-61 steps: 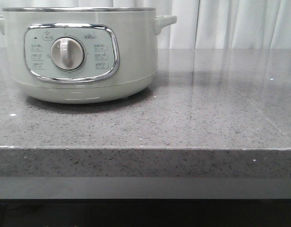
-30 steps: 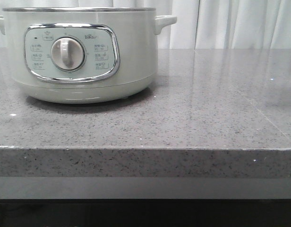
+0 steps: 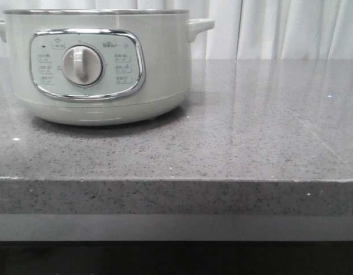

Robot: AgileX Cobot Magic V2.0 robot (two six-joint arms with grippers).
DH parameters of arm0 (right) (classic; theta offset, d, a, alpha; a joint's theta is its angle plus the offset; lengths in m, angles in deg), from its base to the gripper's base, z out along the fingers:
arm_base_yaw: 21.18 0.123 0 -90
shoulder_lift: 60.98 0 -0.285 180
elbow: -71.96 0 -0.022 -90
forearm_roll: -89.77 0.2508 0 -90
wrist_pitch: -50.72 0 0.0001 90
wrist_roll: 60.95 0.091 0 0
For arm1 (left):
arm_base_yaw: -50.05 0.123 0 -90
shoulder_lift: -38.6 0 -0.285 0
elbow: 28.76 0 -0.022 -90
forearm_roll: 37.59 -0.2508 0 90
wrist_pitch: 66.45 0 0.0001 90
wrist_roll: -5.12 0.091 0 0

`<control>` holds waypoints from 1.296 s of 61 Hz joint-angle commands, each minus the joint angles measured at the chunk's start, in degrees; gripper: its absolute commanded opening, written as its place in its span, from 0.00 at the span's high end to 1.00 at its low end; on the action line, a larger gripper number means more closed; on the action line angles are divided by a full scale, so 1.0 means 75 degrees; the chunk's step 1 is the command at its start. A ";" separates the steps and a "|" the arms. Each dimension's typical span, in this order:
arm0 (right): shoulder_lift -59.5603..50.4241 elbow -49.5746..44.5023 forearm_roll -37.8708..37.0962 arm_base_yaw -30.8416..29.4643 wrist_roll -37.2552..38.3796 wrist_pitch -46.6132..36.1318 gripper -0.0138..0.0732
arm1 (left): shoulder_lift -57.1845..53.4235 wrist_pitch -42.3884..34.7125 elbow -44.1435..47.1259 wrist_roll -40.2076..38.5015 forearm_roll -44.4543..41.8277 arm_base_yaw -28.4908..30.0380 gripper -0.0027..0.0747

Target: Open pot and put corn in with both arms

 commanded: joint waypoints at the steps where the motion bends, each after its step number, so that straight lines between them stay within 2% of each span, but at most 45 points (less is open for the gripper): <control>1: -0.0324 0.0038 0.0020 -0.0047 -0.0071 -0.0595 0.91 | 0.0568 -0.1173 -0.0906 0.0012 -0.0152 -0.0058 0.63; 18: -0.0400 0.0002 0.0020 -0.0047 -0.0071 -0.0563 0.91 | 0.3062 -0.1392 -0.3181 -0.0018 -0.0356 -0.0015 0.63; 32: -0.0400 0.0002 0.0020 -0.0047 -0.0071 -0.0563 0.91 | 0.4467 -0.1344 -0.4354 -0.0489 -0.0339 0.0179 0.63; 51: -0.0400 0.0002 0.0020 -0.0047 -0.0071 -0.0563 0.91 | 0.5058 -0.1362 -0.4495 -0.0673 0.0375 0.1038 0.63; 79: -0.0398 0.0002 0.0020 -0.0047 -0.0071 -0.0570 0.91 | 0.5229 -0.1346 -0.4495 -0.0604 0.0394 0.1004 0.63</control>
